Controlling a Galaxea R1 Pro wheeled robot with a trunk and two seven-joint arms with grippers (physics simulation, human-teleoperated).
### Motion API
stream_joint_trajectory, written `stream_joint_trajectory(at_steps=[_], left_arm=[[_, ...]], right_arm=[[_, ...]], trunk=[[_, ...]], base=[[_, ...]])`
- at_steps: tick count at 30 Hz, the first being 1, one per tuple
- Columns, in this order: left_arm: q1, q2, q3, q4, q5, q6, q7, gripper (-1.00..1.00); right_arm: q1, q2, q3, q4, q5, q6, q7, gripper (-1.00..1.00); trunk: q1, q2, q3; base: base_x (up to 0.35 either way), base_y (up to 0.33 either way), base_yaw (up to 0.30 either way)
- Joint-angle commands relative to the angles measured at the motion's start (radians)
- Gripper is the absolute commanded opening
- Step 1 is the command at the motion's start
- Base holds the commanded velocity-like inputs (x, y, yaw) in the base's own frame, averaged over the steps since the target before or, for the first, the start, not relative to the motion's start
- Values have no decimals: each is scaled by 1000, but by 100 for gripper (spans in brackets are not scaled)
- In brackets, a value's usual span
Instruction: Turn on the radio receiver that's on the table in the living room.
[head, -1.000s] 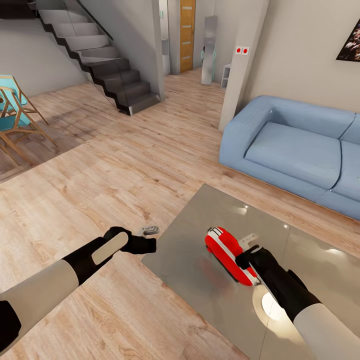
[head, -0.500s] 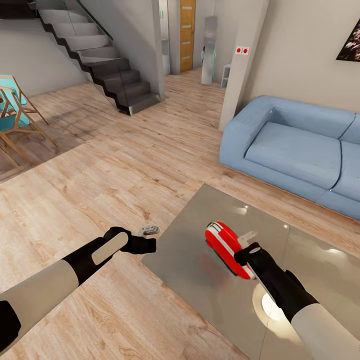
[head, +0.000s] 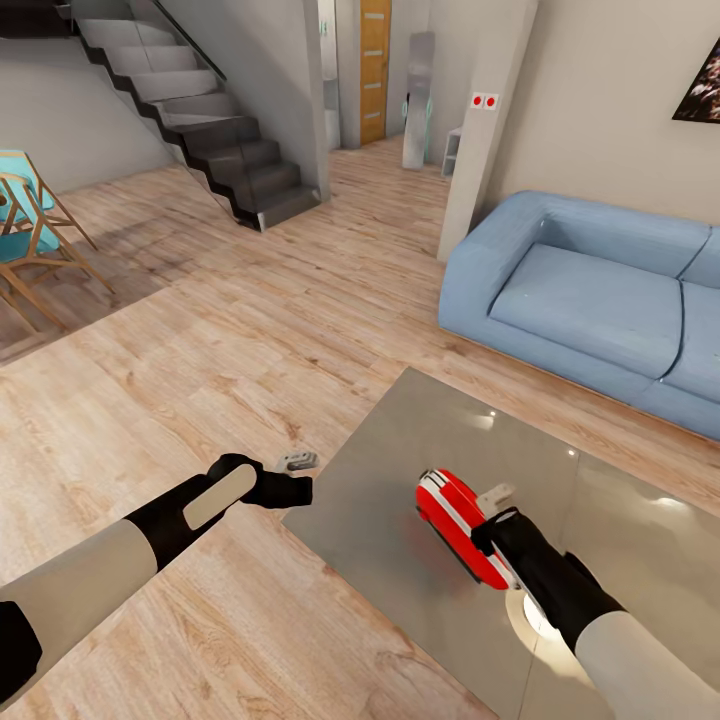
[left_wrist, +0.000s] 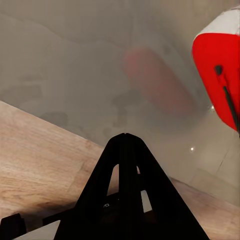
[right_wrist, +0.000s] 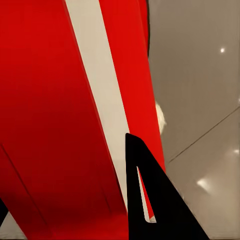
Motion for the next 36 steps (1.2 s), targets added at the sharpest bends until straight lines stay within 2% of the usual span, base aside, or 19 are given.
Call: stream_joint_trajectory(at_steps=[1,20,36], left_arm=[[0,0,0,0,0,0,0,-100],[0,-1,-1,0,0,0,0,-100],[0,-1,-1,0,0,0,0,-100]], right_arm=[[-1,1,0,11,5,0,0,-100],[-1,3,1,44,5,-6,-1,-100],[-1,2,-3,50,2,-107,3,-100]], trunk=[[0,0,0],[0,0,0],[0,0,0]], base=[[0,0,0],[0,0,0],[0,0,0]])
